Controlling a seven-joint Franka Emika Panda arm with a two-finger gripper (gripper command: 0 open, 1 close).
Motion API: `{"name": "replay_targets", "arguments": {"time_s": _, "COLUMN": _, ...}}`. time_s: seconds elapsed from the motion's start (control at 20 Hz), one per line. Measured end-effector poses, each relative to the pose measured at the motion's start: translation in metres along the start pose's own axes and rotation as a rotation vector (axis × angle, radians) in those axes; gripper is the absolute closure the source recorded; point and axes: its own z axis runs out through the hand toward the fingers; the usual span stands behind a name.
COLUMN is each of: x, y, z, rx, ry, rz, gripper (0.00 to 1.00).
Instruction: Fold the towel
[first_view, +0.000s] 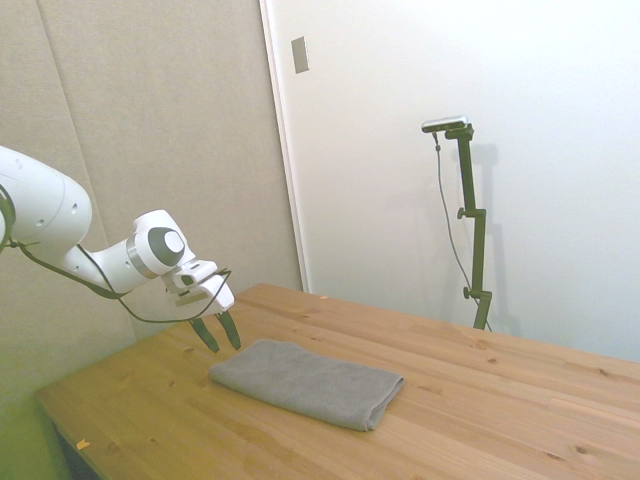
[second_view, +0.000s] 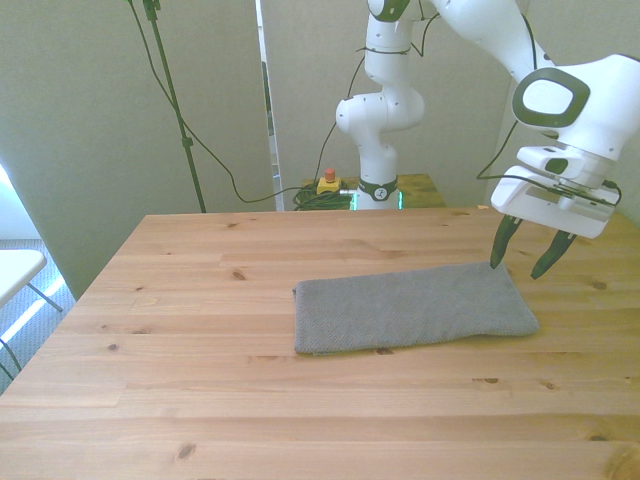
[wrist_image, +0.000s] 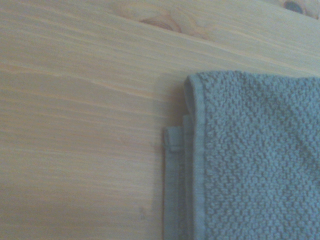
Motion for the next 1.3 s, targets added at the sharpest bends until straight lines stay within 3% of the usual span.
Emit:
{"name": "replay_targets", "arguments": {"time_s": 0.4, "x": -0.024, "y": -0.014, "z": 0.015, "rx": -0.087, "ry": 0.094, "rz": -0.021, "gripper": 0.00}}
{"name": "replay_targets", "arguments": {"time_s": 0.95, "x": 0.005, "y": 0.004, "z": 0.034, "rx": -0.116, "ry": 0.097, "rz": 0.028, "gripper": 0.00}}
{"name": "replay_targets", "arguments": {"time_s": 1.0, "x": 0.008, "y": 0.007, "z": 0.036, "rx": -0.114, "ry": 0.096, "rz": 0.033, "gripper": 1.00}}
{"name": "replay_targets", "arguments": {"time_s": 1.3, "x": 0.020, "y": 0.018, "z": 0.041, "rx": -0.093, "ry": 0.091, "rz": 0.054, "gripper": 1.00}}
